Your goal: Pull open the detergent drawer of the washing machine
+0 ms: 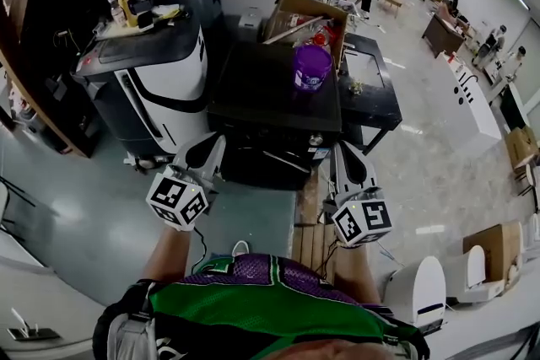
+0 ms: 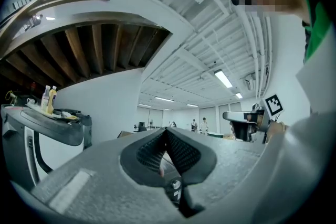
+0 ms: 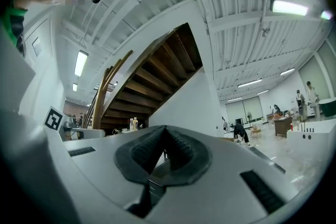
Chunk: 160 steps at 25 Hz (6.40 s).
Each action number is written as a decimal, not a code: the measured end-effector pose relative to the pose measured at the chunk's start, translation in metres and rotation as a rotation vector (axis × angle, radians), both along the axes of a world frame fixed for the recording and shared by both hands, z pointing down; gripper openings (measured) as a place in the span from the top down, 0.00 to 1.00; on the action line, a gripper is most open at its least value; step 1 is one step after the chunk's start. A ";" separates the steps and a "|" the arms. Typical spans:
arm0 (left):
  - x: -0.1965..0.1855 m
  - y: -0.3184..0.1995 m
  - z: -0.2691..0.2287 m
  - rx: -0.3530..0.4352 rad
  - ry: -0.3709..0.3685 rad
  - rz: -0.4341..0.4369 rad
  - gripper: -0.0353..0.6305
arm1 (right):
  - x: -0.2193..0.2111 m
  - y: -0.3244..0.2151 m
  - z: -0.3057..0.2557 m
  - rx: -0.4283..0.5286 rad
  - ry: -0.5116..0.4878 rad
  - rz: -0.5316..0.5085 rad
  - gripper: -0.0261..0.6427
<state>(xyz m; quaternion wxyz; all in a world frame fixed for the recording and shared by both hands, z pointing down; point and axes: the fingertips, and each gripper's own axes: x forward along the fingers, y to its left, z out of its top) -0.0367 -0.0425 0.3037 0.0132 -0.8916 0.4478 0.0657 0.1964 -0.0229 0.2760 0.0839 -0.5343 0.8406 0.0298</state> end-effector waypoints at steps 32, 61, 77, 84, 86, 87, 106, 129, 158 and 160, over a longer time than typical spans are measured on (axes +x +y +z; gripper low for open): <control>-0.020 -0.096 -0.001 -0.010 0.114 0.158 0.54 | -0.040 -0.093 0.007 -0.017 0.019 0.043 0.96; -0.050 -0.145 0.102 -0.285 0.301 0.206 0.42 | -0.091 -0.126 0.036 -0.071 0.042 0.043 0.96; -0.055 -0.179 0.181 -0.434 0.384 0.137 0.42 | -0.109 -0.171 0.053 -0.081 0.047 -0.056 0.96; -0.057 -0.205 0.220 -0.503 0.458 0.096 0.42 | -0.109 -0.199 0.056 -0.068 0.059 -0.098 0.96; -0.057 -0.211 0.236 -0.528 0.484 0.080 0.42 | -0.107 -0.204 0.060 -0.075 0.061 -0.106 0.96; -0.057 -0.214 0.244 -0.539 0.496 0.072 0.42 | -0.106 -0.206 0.063 -0.079 0.063 -0.110 0.96; -0.045 -0.284 0.365 -0.717 0.739 0.009 0.37 | -0.072 -0.245 0.098 -0.129 0.091 -0.125 0.96; -0.049 -0.337 0.446 -0.774 1.006 -0.020 0.29 | -0.047 -0.278 0.129 -0.183 0.143 -0.112 0.96; -0.052 -0.352 0.446 -0.788 1.147 0.017 0.27 | -0.053 -0.282 0.138 -0.207 0.144 -0.086 0.96; -0.053 -0.348 0.446 -0.791 1.144 0.021 0.28 | -0.054 -0.280 0.137 -0.205 0.143 -0.086 0.96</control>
